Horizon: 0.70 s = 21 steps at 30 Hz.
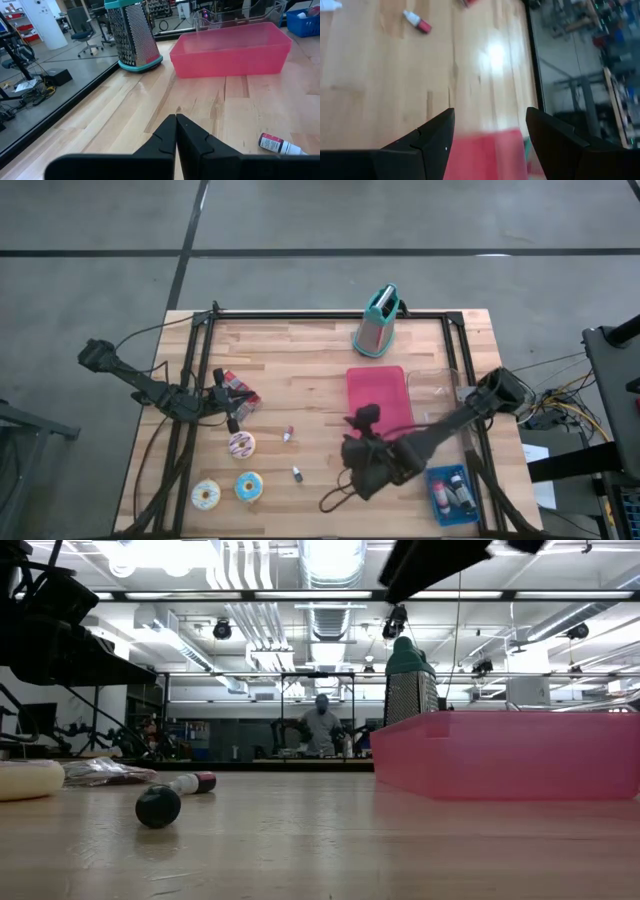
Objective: Pick & Place Food Item
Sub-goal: Put the red food coloring bottle into the blue bin
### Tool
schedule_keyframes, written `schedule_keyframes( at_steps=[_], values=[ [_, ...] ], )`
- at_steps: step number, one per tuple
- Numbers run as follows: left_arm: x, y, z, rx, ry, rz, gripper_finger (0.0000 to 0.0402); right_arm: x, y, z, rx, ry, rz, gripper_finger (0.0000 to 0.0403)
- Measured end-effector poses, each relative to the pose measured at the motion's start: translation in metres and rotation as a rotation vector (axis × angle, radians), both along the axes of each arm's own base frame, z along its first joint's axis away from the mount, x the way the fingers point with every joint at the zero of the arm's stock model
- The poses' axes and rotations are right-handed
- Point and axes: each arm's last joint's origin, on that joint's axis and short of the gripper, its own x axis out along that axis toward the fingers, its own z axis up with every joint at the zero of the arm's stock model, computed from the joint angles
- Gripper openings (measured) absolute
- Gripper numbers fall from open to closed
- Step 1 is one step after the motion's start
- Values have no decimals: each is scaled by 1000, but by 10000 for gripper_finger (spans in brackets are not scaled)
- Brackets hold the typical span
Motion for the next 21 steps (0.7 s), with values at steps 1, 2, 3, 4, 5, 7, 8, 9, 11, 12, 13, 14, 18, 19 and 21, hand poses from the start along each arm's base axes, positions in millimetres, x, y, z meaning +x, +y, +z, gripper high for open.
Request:
schedule_keyframes(
  at_steps=[1,2,3,4,5,7,8,9,11,12,13,14,18,19,21],
  values=[
    [0,0,0,0,0,0,12,5,-3,-2,3,3,20,242],
    [0,0,0,0,0,0,12,9,-6,-4,8,4,37,242],
    [0,0,0,0,0,0,12,14,-10,-5,13,7,55,242],
    [0,0,0,0,0,0,12,18,-13,-7,22,7,74,242],
    [0,0,0,0,0,0,12,23,-16,-10,34,6,98,242],
    [0,0,0,0,0,0,12,30,-23,-15,47,6,153,242],
    [0,0,0,0,0,0,12,33,-25,-18,46,7,180,242],
    [0,0,0,0,0,0,12,36,-27,-20,44,6,209,242],
    [0,0,0,0,0,0,12,41,-32,-23,41,-16,261,242],
    [0,0,0,0,0,0,12,44,-34,-25,37,-24,284,242],
    [0,0,0,0,0,0,12,45,-37,-27,36,-28,307,242],
    [0,0,0,0,0,0,12,47,-40,-29,37,-31,326,242],
    [0,0,0,0,0,0,12,52,-51,-39,64,-62,394,242],
    [0,0,0,0,0,0,12,53,-54,-42,70,-68,404,242],
    [0,0,0,0,0,0,12,54,-60,-48,82,-86,432,242]
  ],
)
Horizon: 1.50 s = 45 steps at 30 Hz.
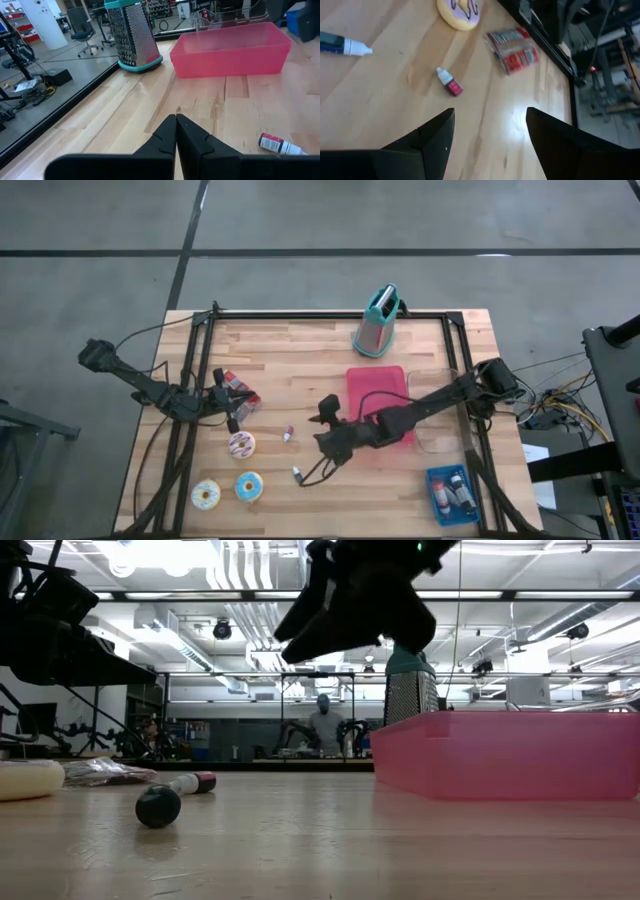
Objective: Pick & Place Food Item
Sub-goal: Put the red food coloring bottle into the blue bin
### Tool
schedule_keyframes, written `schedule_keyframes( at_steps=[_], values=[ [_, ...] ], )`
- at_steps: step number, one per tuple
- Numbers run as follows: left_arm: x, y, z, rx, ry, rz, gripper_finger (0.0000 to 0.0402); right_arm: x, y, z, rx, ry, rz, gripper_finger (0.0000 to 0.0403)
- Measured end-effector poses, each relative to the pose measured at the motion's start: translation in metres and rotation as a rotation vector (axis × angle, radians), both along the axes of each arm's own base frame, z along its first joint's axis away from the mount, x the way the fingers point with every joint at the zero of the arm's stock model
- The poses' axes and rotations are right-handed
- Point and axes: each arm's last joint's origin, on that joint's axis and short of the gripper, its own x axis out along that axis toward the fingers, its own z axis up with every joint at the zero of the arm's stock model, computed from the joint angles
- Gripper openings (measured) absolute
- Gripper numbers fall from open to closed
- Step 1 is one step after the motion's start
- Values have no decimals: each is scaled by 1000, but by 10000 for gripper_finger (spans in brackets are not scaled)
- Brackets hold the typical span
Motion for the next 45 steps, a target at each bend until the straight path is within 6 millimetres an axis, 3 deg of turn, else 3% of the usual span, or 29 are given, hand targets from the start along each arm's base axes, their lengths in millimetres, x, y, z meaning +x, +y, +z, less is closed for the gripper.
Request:
schedule_keyframes(
  at_steps=[17,29,40,45],
  values=[
    [0,0,0,0,0,0,12,-2,-61,-40,285,-168,349,242],
    [0,0,0,0,0,0,12,3,-81,-44,321,-163,348,242],
    [0,0,0,2,3,1,12,53,-84,-87,379,-92,398,242],
    [0,0,0,2,3,1,12,73,-85,-90,372,-53,395,242]
  ],
)
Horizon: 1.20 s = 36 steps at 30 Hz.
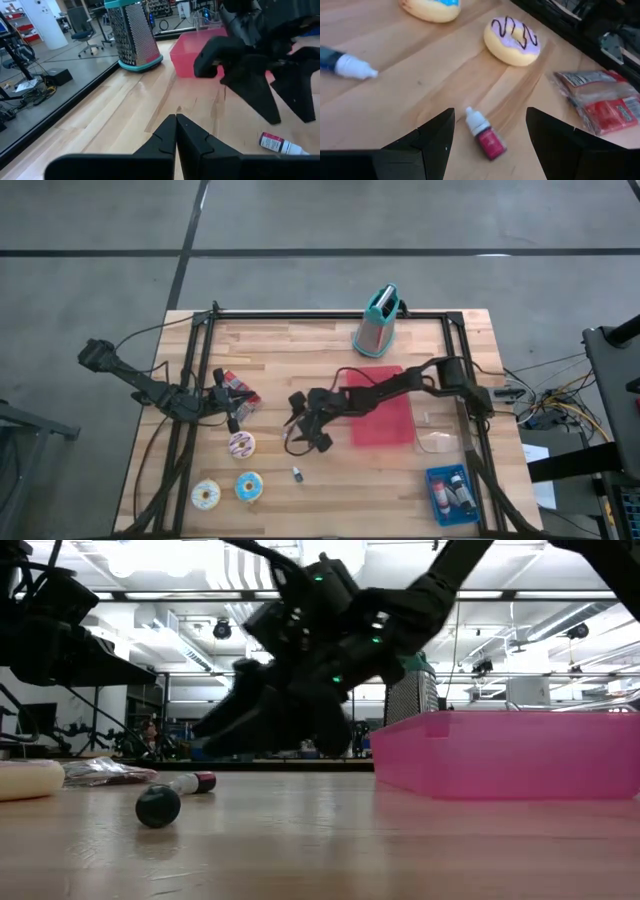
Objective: Pick & Place Food Item
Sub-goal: Put the red food coloring bottle into the blue bin
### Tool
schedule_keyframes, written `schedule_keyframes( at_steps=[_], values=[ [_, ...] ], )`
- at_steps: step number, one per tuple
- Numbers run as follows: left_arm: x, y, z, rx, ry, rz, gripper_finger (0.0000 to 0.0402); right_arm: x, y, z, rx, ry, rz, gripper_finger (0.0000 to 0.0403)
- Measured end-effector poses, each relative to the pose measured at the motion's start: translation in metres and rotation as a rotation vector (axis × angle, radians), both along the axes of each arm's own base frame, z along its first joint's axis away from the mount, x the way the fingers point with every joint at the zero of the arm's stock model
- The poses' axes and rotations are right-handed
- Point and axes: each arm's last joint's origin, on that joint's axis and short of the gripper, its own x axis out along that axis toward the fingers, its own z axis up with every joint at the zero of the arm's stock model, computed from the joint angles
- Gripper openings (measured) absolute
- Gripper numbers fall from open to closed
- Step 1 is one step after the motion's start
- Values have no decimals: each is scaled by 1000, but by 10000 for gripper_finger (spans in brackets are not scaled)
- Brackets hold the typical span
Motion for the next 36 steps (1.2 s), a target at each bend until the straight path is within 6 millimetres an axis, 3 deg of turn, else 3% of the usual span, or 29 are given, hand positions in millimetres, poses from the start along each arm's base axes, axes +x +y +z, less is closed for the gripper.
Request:
schedule_keyframes(
  at_steps=[9,17,36],
  values=[
    [0,0,0,1,2,-1,12,18,-2,-5,-10,182,17,242],
    [0,0,0,2,5,-1,12,23,-6,-16,19,202,35,238],
    [0,0,-1,5,11,-1,12,22,-6,-18,19,216,32,155]
  ],
)
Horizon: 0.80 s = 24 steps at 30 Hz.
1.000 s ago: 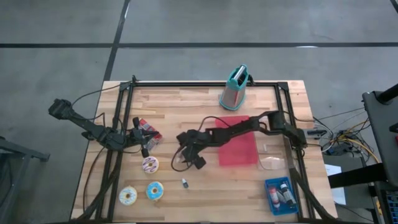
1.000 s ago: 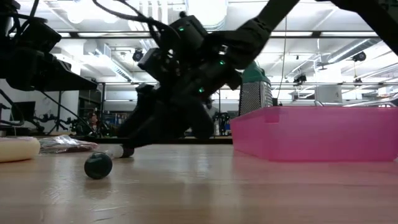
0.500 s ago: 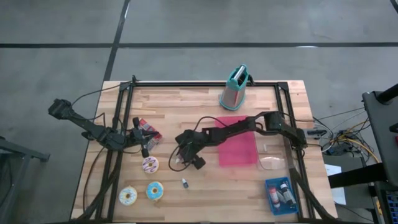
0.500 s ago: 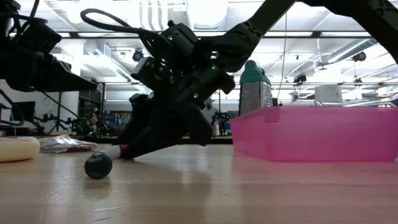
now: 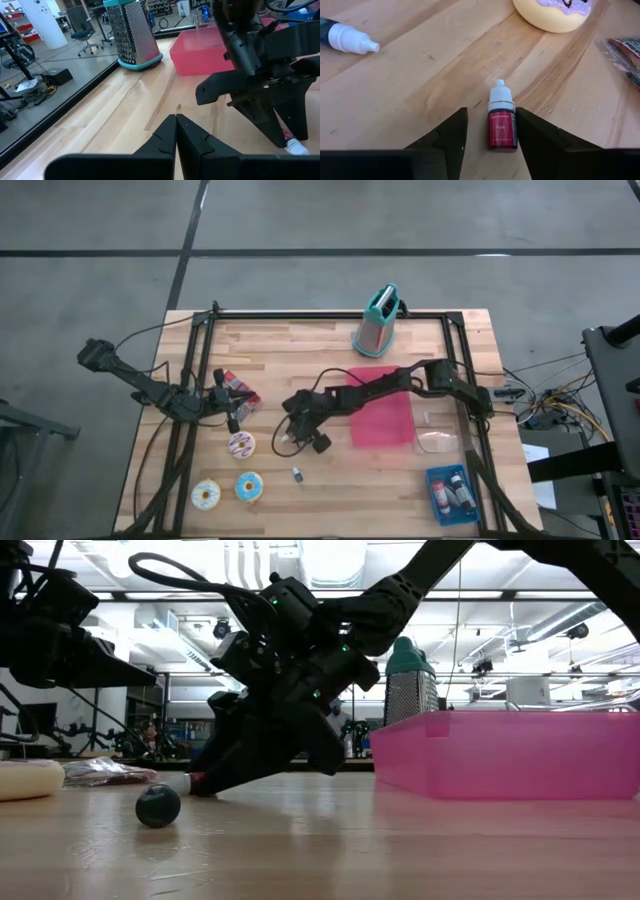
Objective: Pick & Place Food Item
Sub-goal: Put the red food coloring bottle into the blue bin
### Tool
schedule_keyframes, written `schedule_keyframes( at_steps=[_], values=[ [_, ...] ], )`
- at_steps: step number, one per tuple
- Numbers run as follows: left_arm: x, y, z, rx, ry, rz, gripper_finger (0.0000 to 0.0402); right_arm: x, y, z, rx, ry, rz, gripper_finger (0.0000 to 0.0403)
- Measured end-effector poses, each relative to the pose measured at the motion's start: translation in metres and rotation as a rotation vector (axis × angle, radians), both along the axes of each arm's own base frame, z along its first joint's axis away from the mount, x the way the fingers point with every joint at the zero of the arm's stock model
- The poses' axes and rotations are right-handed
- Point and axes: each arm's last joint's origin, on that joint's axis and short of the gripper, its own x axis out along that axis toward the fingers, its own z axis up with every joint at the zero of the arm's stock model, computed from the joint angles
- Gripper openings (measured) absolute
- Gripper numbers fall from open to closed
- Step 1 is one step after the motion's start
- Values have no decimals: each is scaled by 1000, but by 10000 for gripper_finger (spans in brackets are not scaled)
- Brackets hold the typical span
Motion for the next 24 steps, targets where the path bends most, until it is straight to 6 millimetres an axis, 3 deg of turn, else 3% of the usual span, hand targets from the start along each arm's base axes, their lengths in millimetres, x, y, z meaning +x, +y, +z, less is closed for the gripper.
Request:
schedule_keyframes(
  at_steps=[13,24],
  values=[
    [0,0,0,0,0,0,12,0,0,0,42,16,-19,81],
    [0,0,0,0,0,0,12,0,-1,0,44,16,-20,81]
  ],
)
